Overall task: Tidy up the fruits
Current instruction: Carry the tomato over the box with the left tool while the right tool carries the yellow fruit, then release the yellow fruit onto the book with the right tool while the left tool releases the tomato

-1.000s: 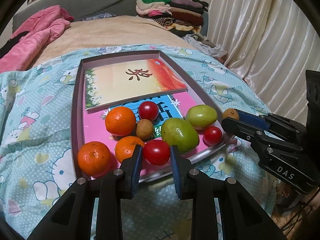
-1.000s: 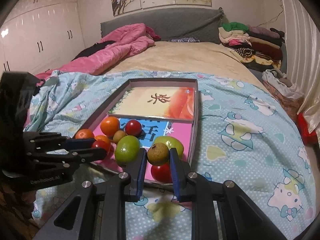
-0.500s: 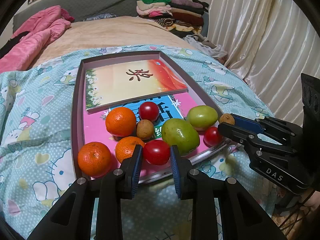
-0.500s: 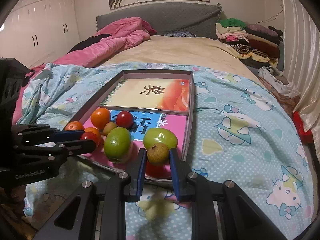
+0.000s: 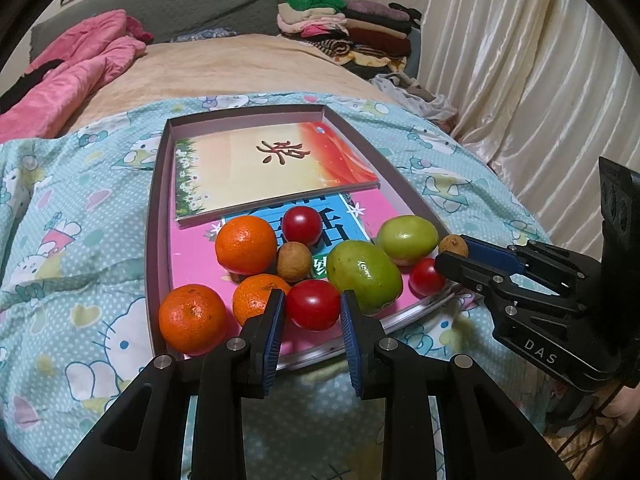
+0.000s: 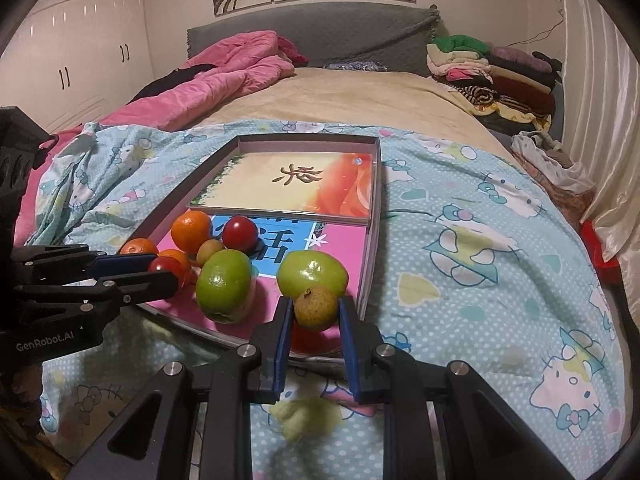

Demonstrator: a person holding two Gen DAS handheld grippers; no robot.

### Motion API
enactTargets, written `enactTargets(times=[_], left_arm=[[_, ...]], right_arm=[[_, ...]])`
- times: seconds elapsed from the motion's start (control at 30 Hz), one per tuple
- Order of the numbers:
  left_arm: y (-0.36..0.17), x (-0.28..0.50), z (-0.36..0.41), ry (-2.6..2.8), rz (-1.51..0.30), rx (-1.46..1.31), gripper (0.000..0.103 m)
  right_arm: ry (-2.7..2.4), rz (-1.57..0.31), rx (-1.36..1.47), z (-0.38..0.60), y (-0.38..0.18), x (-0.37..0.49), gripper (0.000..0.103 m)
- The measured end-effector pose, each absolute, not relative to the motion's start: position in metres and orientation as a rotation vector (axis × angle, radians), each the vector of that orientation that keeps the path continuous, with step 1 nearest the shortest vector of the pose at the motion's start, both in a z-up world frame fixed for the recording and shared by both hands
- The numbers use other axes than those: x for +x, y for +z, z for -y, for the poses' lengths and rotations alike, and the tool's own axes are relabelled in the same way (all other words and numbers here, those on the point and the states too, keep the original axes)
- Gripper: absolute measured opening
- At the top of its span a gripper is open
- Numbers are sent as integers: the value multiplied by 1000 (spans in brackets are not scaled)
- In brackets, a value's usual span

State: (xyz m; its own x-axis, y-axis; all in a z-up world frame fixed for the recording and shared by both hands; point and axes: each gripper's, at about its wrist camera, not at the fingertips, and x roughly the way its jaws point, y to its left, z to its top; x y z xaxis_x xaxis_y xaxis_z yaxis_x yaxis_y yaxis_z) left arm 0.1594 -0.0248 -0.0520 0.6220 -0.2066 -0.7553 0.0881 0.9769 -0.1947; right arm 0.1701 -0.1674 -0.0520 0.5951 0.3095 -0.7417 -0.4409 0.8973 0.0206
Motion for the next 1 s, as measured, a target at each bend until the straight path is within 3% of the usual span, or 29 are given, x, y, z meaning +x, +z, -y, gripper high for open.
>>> enactTargets(times=[0.57,0.87,1.0], left_arm=[[-51,162,25,-171,-869,-153,28],[-52,165,24,-178,-857,-155,29],[-52,166,25,-185,-852,-153,29]], right_arm=[[437,-829,-147,169,-52,172,25],[439,-830,-144,169,-53,172,32],[445,-815,-154,166,-51,170,41]])
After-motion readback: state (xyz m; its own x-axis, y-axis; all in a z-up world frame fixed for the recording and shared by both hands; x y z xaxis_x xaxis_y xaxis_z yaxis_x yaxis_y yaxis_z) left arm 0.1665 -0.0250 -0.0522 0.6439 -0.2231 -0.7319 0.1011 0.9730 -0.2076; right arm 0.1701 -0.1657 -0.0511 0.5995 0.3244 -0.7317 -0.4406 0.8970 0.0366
